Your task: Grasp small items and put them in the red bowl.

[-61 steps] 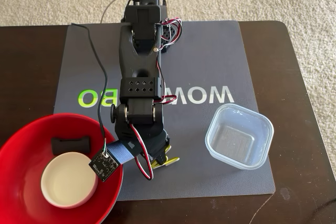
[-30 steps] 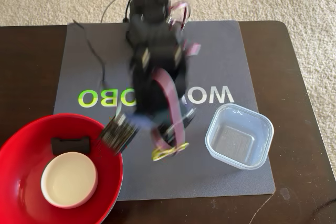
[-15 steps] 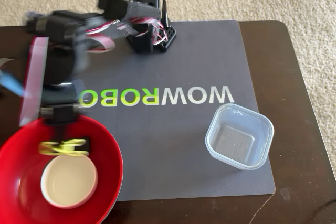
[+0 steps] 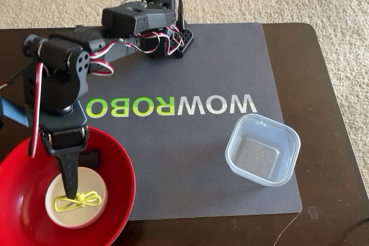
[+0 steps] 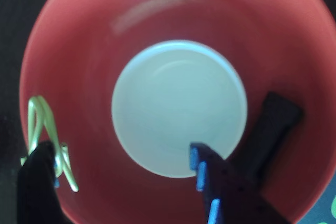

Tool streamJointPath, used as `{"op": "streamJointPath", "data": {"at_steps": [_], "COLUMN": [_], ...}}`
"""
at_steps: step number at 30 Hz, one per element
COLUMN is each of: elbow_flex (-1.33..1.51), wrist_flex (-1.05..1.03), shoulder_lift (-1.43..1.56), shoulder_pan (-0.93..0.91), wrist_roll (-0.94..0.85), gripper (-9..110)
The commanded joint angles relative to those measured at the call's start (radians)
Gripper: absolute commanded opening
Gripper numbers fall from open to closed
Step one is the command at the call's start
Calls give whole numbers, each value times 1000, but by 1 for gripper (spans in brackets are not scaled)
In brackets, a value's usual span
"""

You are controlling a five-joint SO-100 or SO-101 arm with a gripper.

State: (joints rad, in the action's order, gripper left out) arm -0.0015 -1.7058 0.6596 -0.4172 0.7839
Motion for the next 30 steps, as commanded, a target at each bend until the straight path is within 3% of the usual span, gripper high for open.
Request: {"op": "streamJointPath", "data": {"at_steps": [1, 9, 14, 16, 18, 20, 23, 27, 30], "elbow_flex": [114, 267, 500, 649, 609, 833, 690, 773, 755], "wrist_flex": [-8, -9, 0, -6, 2, 17, 2, -8, -8], "shoulder_lift": [147, 341, 566, 528, 635, 661, 638, 488, 563], "shoulder_pan": [14, 6, 12, 37, -3, 26, 0, 3, 6], "wrist_roll": [31, 40, 52, 78, 58, 92, 44, 25, 18], "gripper": [31, 26, 23, 20, 20, 21, 21, 21, 21]}}
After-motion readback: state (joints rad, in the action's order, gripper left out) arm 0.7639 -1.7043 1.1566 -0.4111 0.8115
